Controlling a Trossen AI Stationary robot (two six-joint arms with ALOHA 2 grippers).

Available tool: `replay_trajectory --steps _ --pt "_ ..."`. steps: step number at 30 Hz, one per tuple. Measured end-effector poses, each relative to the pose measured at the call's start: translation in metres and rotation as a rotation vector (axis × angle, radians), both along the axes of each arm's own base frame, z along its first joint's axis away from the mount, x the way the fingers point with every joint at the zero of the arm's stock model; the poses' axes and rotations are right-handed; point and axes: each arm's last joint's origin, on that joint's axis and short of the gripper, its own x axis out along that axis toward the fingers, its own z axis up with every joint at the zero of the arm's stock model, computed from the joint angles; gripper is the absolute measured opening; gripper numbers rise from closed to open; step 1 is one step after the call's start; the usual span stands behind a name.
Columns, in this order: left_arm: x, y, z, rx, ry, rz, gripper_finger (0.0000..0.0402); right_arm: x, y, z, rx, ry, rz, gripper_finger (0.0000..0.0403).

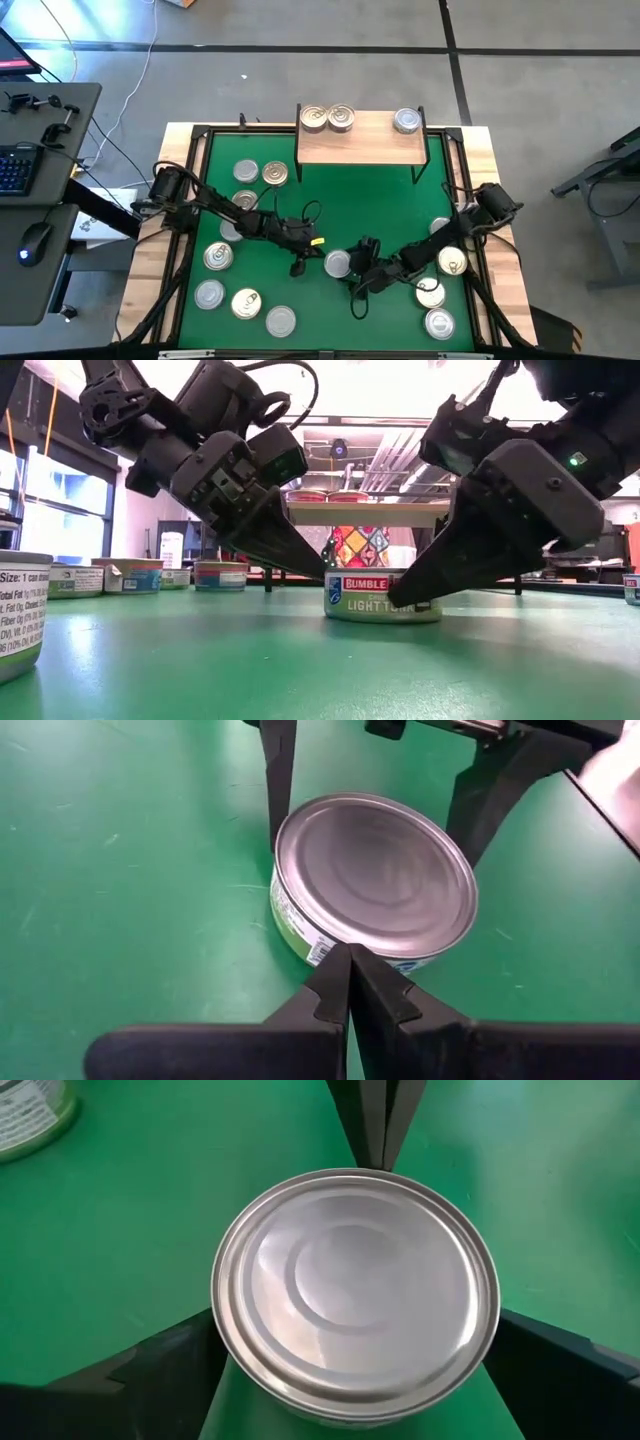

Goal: Stack canned seafood by type on shelf
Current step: Put the green tuna can on the shelf

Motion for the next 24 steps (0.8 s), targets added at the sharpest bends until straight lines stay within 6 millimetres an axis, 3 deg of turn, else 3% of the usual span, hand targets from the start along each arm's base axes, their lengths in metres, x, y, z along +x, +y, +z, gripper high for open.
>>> replay_trajectory --steps 10,16,19,24 --pt "-0.002 0.003 0.009 0.03 0.022 0.021 0.0 -0.011 0.014 -0.006 -0.017 -0.045 -0.122 0.0356" --pt "-0.011 0.007 0.016 0.086 0.086 0.068 0.0 -0.026 0.024 0.004 -0.024 -0.088 -0.203 0.0353" --pt "-0.013 0.007 0.021 0.101 0.086 0.085 0.0 -0.032 0.024 0.017 -0.027 -0.101 -0.228 0.0353" --pt "-0.015 0.004 0.03 0.125 0.055 0.093 0.0 -0.042 0.012 0.058 -0.046 -0.147 -0.267 0.0352"
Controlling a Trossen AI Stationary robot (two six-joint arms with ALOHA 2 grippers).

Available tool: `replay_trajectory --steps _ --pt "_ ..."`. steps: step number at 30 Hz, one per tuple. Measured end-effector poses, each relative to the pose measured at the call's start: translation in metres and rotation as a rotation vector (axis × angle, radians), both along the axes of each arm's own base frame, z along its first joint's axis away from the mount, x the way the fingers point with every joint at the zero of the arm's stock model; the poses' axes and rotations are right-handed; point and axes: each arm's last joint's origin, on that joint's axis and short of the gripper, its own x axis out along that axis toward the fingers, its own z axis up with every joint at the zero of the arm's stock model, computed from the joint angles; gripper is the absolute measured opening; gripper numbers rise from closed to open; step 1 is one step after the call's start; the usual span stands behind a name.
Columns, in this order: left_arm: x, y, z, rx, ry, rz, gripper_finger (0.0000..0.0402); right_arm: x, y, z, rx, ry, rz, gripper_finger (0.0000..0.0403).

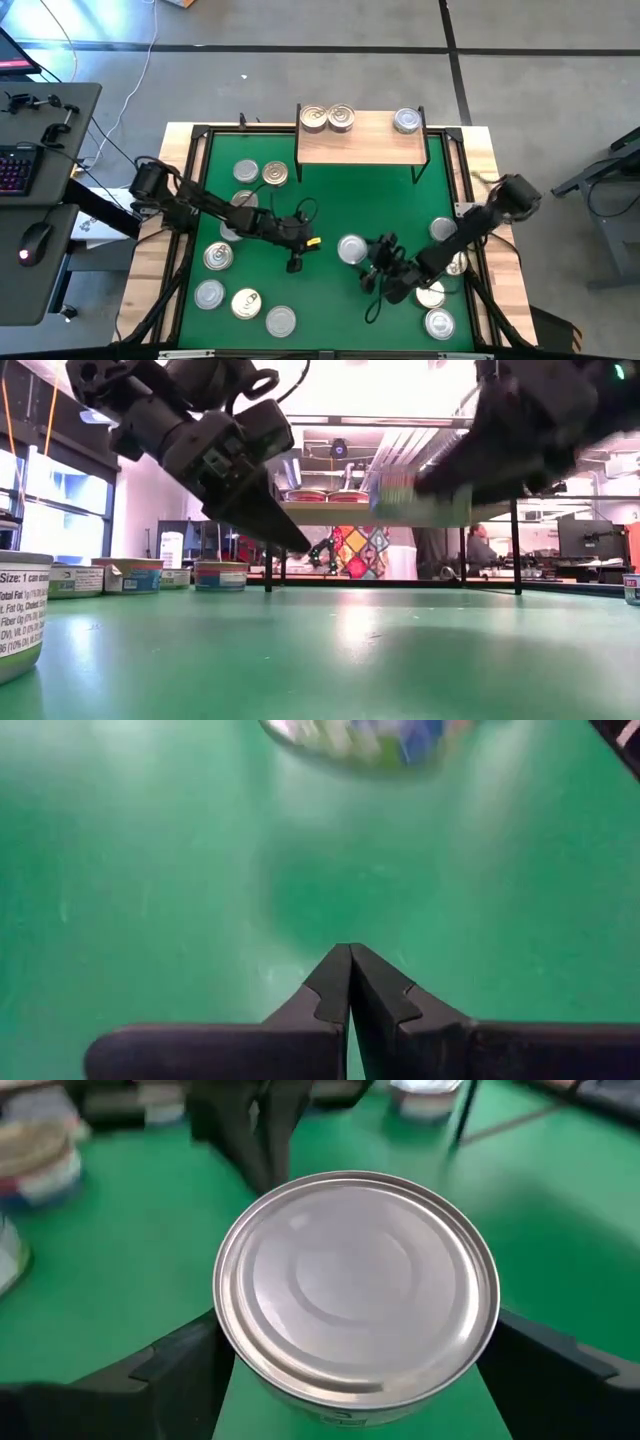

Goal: Stack canned seafood by type on shelf
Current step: Put the green tuna can on the shelf

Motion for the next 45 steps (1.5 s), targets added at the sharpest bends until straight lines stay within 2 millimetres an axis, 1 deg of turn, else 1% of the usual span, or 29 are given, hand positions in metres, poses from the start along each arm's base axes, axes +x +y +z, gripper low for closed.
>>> replay_trajectory --steps 2,4,8,10,12,15,18,21,24,26,29,31,34,37,39,41,45 --pt "0.0 -0.002 0.002 -0.001 -0.015 -0.005 0.0 -0.005 -0.013 0.022 -0.023 -0.014 -0.031 0.0351" --pt "0.001 -0.004 0.003 -0.002 -0.029 -0.01 0.0 -0.01 -0.032 0.043 -0.044 -0.014 -0.071 0.0351" --pt "0.004 -0.005 0.007 0.014 -0.087 -0.021 0.0 -0.022 -0.08 0.076 -0.087 0.024 -0.153 0.0351" --pt "0.007 -0.003 0.012 0.048 -0.116 -0.017 0.0 -0.026 -0.103 0.088 -0.108 0.047 -0.186 0.0351" --pt "0.015 0.0 0.022 0.086 -0.159 -0.006 0.0 -0.029 -0.125 0.097 -0.123 0.067 -0.213 0.0351" --pt "0.03 0.008 0.042 0.149 -0.215 -0.002 0.0 -0.032 -0.155 0.104 -0.128 0.101 -0.241 0.0351" --pt "0.045 0.019 0.063 0.214 -0.24 0.005 0.0 -0.033 -0.181 0.104 -0.116 0.142 -0.274 0.0351" --pt "0.059 0.035 0.087 0.277 -0.262 0.055 0.0 -0.036 -0.203 0.103 -0.089 0.163 -0.301 0.0351" --pt "0.069 0.057 0.11 0.319 -0.288 0.118 0.0 -0.039 -0.218 0.102 -0.074 0.181 -0.314 0.0351" --pt "0.072 0.075 0.121 0.326 -0.305 0.164 0.0 -0.04 -0.225 0.102 -0.062 0.19 -0.309 0.0351" --pt "0.074 0.106 0.133 0.315 -0.327 0.206 0.0 -0.042 -0.233 0.101 -0.033 0.198 -0.285 0.0352" --pt "0.076 0.127 0.138 0.275 -0.347 0.212 0.0 -0.044 -0.238 0.101 -0.024 0.2 -0.276 0.0357" --pt "0.081 0.154 0.141 0.2 -0.348 0.197 0.0 -0.045 -0.245 0.101 -0.001 0.191 -0.256 0.0365" --pt "0.089 0.173 0.143 0.147 -0.329 0.165 0.0 -0.047 -0.251 0.101 0.034 0.182 -0.234 0.0376" --pt "0.096 0.181 0.145 0.137 -0.324 0.154 0.0 -0.049 -0.254 0.1 0.039 0.187 -0.22 0.0385" --pt "0.102 0.19 0.143 0.133 -0.308 0.153 0.0 -0.05 -0.257 0.1 0.05 0.191 -0.216 0.0394" --pt "0.113 0.206 0.139 0.125 -0.297 0.163 0.0 -0.052 -0.261 0.099 0.063 0.193 -0.197 0.0395"
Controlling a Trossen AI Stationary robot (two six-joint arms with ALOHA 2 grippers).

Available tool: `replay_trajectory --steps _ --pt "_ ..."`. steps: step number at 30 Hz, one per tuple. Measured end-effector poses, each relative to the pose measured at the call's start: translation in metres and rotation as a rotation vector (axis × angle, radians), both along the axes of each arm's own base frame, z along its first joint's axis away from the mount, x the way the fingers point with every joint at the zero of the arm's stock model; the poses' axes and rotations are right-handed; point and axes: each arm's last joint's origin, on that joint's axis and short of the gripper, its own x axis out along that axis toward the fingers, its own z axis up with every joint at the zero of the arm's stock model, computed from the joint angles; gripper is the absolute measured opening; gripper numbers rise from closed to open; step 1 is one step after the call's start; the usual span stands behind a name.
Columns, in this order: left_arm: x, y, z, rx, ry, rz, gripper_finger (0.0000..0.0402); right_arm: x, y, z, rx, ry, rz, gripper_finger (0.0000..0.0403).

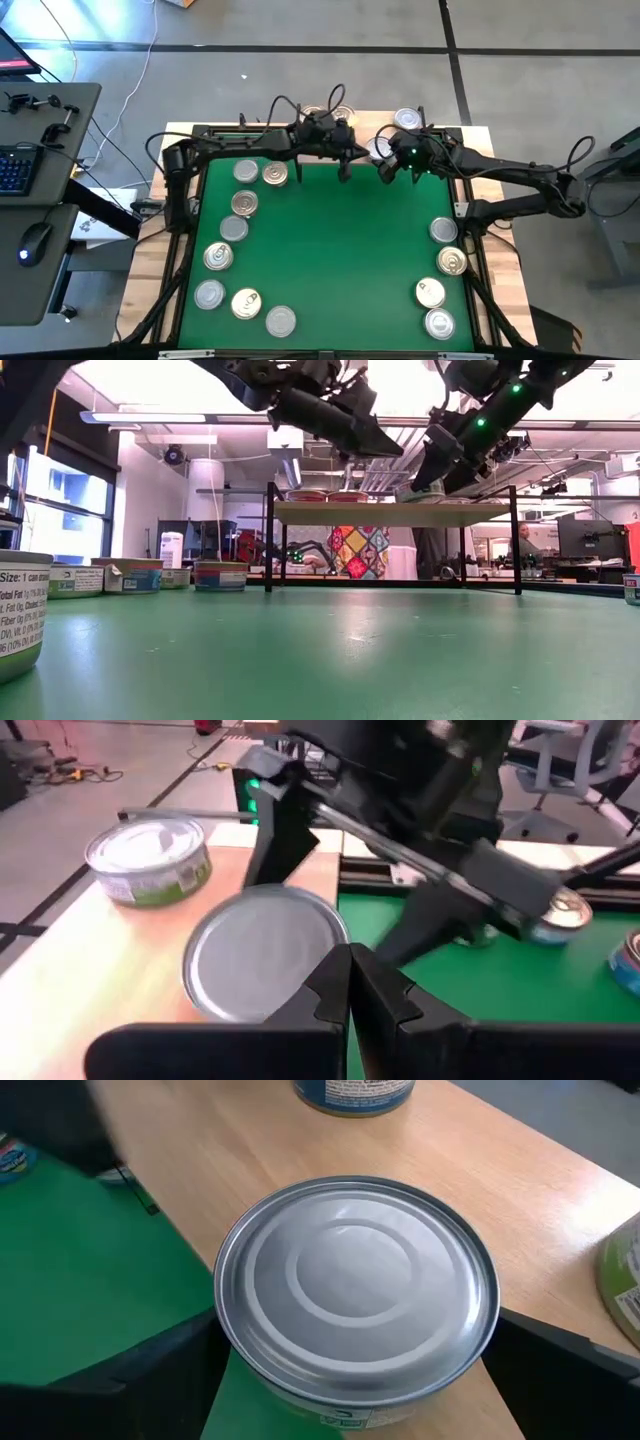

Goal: Stack canned seafood by type on shelf
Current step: Put the green tuna can on the shelf

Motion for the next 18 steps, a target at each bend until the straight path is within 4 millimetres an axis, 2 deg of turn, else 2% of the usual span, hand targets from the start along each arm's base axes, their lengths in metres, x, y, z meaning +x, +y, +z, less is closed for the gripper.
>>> replay_trajectory --steps 11,18 --pt "0.018 0.045 -0.02 -0.166 0.113 -0.04 0.0 0.002 -0.002 0.004 -0.115 0.037 0.088 0.0397" --pt "0.016 0.065 -0.027 -0.222 0.166 0.0 0.0 0.004 -0.003 0.006 -0.171 0.044 0.116 0.0397"
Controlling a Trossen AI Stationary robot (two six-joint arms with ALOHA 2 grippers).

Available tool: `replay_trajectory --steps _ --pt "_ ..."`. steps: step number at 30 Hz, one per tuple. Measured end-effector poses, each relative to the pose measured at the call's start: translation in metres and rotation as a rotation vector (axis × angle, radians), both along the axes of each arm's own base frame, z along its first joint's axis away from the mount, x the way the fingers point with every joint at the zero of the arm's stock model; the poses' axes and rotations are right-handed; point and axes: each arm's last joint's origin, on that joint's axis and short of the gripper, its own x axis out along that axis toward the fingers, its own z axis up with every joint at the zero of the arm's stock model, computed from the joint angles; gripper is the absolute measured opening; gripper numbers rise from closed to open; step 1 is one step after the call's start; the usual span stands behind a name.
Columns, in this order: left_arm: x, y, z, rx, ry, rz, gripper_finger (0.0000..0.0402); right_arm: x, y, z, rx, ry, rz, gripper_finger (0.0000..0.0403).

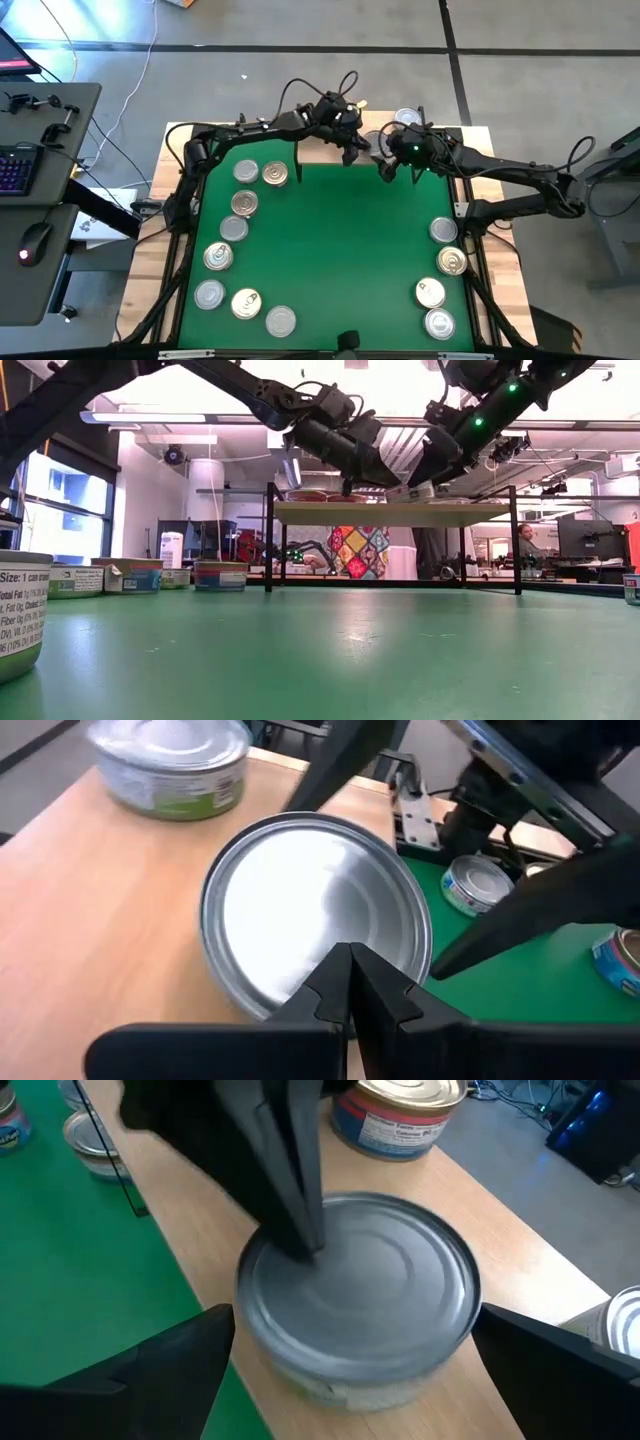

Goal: Stack canned seafood by type on shelf
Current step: Put the green tuna can on the shelf

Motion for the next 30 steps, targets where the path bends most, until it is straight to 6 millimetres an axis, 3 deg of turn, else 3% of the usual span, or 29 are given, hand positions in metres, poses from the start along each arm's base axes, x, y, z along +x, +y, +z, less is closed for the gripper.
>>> replay_trajectory --steps 6,18,21,26,30 --pt "-0.002 0.004 -0.002 -0.01 0.009 0.019 0.0 -0.002 0.001 0.001 0.012 0.028 -0.004 0.0397" --pt "0.003 -0.014 0.003 0.013 0.014 -0.015 0.0 -0.003 0.002 0.036 0.059 -0.008 -0.054 0.0397" --pt "0.0 -0.023 0.013 0.022 0.02 -0.036 0.0 -0.003 0.003 0.039 0.053 -0.017 -0.054 0.0397" --pt "-0.019 -0.035 0.056 0.111 0.001 -0.023 0.0 -0.002 0.003 0.038 0.048 -0.01 -0.057 0.0397" --pt "-0.044 -0.024 0.081 0.235 0.056 0.109 0.0 0.003 0.004 0.038 0.09 -0.039 0.019 0.0394"
